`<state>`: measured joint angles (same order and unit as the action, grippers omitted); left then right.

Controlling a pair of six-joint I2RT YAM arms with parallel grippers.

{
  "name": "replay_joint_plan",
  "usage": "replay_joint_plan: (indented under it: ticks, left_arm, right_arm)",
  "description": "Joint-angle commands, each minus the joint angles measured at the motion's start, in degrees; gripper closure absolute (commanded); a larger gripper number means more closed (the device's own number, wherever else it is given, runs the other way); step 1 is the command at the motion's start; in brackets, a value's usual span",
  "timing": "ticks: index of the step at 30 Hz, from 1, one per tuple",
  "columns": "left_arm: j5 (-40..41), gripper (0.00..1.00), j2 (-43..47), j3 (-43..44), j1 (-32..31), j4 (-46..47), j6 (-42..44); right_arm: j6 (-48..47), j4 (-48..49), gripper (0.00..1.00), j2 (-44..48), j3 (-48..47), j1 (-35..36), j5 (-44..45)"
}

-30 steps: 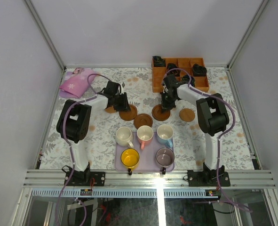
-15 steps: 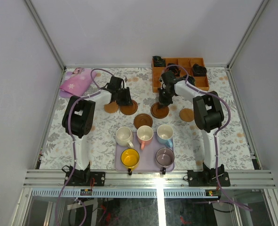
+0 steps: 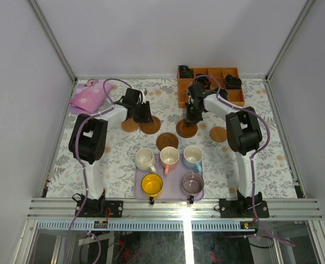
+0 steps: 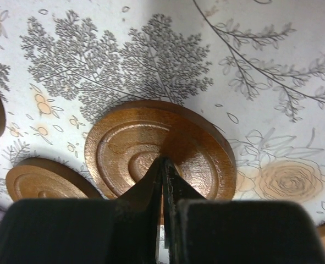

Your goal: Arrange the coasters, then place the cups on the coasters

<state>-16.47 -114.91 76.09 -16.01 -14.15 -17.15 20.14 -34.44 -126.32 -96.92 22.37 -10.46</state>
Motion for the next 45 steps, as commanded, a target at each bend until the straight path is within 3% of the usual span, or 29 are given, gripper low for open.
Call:
replay_joint_plan:
  ticks: [1, 5, 19, 32, 45]
  left_arm:
    - [-3.90, 0.64, 6.04, -0.24, 0.34, 0.55, 2.81]
    - [-7.71, 0.65, 7.94, 0.25, -0.41, -0.28, 4.30]
    - [-16.10, 0.80, 4.85, 0.23, -7.92, -10.38, 13.09]
    - [-14.19, 0.90, -1.89, 3.16, -9.66, -15.96, 15.25]
    - [-8.48, 0.86, -12.89, 15.22, -9.97, -15.33, 12.17]
  right_arm:
    - [-0.11, -1.24, 1.00, 4.48, 1.91, 0.10, 5.27]
    - [0.06, -2.04, 1.00, 6.68, 2.22, 0.05, 7.44]
    - [1.35, -5.86, 1.00, 12.01, 3.15, 0.06, 16.67]
    - [2.97, -7.84, 1.00, 13.23, -0.36, 0.03, 18.74]
    - [2.02, -6.51, 1.00, 17.63, -0.98, -0.34, 26.24]
